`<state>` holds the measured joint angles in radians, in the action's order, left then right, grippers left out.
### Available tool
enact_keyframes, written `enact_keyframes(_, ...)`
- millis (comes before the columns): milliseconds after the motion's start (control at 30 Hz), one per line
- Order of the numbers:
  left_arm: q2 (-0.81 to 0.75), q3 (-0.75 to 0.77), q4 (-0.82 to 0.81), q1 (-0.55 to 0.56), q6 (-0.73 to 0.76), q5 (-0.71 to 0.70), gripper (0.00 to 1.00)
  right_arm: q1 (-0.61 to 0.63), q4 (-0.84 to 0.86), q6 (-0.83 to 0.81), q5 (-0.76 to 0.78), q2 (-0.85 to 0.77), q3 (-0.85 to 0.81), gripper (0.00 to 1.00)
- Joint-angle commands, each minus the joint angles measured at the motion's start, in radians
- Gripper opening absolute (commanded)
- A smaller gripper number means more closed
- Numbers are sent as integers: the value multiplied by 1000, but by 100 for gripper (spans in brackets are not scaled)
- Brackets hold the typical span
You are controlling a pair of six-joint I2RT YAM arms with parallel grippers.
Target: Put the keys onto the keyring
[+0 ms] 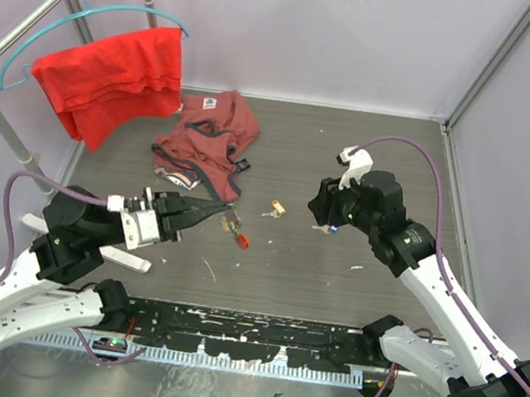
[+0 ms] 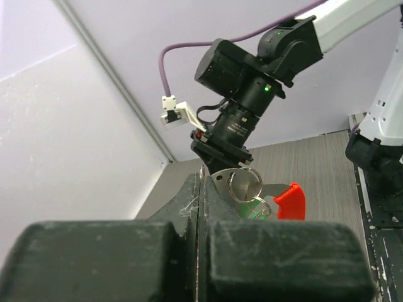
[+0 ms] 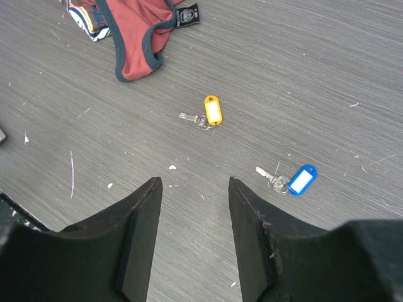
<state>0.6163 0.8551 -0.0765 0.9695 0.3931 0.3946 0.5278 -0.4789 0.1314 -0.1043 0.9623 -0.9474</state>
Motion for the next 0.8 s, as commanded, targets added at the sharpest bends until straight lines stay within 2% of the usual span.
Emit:
enact_keyframes(0, 14, 47, -44, -24, -87, -53, 0, -12, 7, 66, 102, 18, -18, 52)
enact_keyframes(100, 41, 75, 2, -45, -89, -46, 0, -47, -74, 118, 159, 79, -50, 49)
enact_keyframes(233, 56, 65, -7, -75, -88, -27, 0, -146, -139, 162, 107, 156, -62, 47)
enact_keyframes(367, 63, 65, -1, -95, -86, -22, 0, -220, -142, 188, 59, 234, -47, 46)
enact_keyframes(500, 70, 62, 2, -101, -88, -18, 0, -236, -102, 207, 88, 328, -38, 45)
enact_keyframes(767, 70, 59, 23, -106, -57, -1, 0, -245, -56, -12, -8, 438, -24, 51)
